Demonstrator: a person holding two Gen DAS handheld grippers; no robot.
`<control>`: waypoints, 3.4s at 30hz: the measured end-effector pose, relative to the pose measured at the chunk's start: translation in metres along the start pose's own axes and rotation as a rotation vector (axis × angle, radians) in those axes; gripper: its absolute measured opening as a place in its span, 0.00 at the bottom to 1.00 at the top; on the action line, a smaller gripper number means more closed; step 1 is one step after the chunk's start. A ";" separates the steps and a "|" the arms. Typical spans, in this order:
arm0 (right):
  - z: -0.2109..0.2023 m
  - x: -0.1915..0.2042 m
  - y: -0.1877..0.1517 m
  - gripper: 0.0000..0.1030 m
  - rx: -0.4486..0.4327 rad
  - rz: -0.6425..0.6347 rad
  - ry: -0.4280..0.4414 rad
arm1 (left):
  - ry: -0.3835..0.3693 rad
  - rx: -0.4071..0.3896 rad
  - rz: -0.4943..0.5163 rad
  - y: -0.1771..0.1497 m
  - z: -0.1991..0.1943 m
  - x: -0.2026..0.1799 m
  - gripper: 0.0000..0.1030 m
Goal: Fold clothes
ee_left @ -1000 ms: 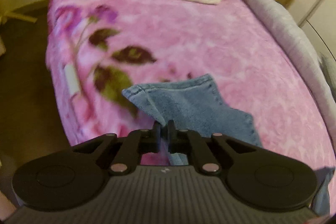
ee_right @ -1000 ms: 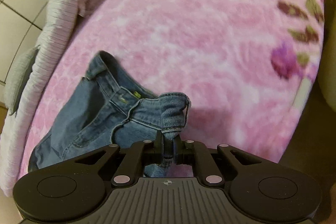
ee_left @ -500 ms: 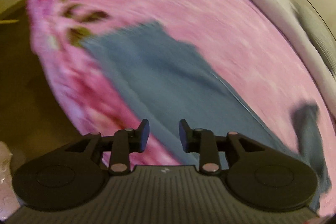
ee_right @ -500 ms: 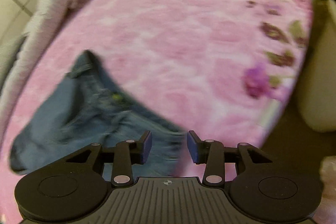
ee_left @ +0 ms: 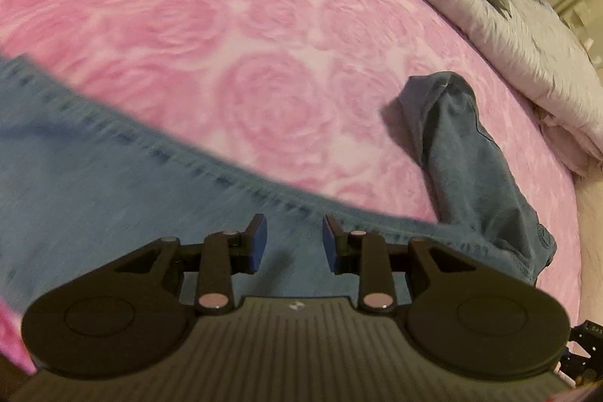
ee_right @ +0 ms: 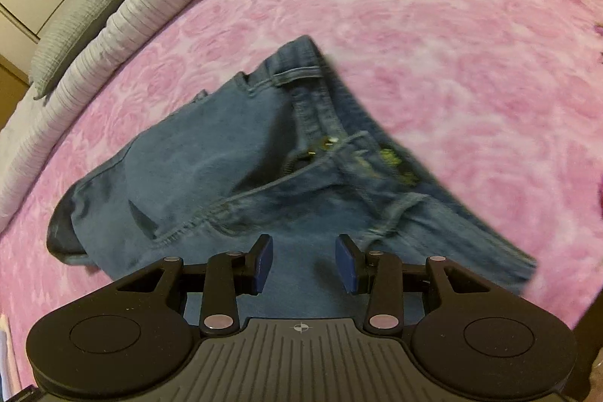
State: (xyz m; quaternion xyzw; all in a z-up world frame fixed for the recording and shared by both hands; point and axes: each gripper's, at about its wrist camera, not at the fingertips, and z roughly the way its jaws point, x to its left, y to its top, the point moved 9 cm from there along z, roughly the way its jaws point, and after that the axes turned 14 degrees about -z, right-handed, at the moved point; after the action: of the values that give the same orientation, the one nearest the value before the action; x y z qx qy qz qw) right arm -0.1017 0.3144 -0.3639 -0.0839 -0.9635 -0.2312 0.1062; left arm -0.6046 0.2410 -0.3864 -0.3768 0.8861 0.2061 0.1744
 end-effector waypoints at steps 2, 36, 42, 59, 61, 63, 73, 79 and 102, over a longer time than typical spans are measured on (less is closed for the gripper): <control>0.012 0.010 0.002 0.40 0.008 0.017 -0.018 | -0.029 0.026 0.011 0.007 0.014 -0.014 0.27; 0.087 -0.011 0.026 0.40 0.109 0.096 0.016 | -0.238 -0.197 0.273 0.104 0.014 -0.219 0.00; 0.086 -0.012 0.027 0.40 0.124 0.097 0.018 | 0.061 -0.392 0.911 0.156 -0.079 -0.277 0.10; 0.084 -0.008 0.025 0.40 0.144 0.024 0.021 | 0.333 -0.104 0.626 0.063 -0.004 -0.050 0.28; 0.083 -0.006 0.025 0.40 0.137 0.026 0.006 | 0.331 -0.113 0.485 0.072 -0.008 -0.016 0.28; 0.080 -0.003 0.024 0.40 0.122 0.042 -0.005 | 0.289 -0.127 0.270 0.090 -0.008 0.012 0.28; 0.057 0.070 -0.007 0.40 0.062 0.088 -0.059 | -0.002 -0.177 -0.612 0.134 0.040 0.111 0.28; 0.044 0.126 -0.047 0.40 0.060 0.116 -0.100 | -0.146 -0.092 -0.407 0.191 0.011 0.080 0.05; 0.022 0.178 -0.106 0.40 0.067 0.293 -0.105 | -0.153 0.149 -0.271 0.265 -0.029 0.116 0.26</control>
State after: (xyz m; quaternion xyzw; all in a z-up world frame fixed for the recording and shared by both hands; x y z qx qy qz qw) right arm -0.2992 0.2511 -0.3851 -0.2321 -0.9522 -0.1764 0.0908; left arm -0.8812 0.3248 -0.3533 -0.4620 0.8241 0.1427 0.2951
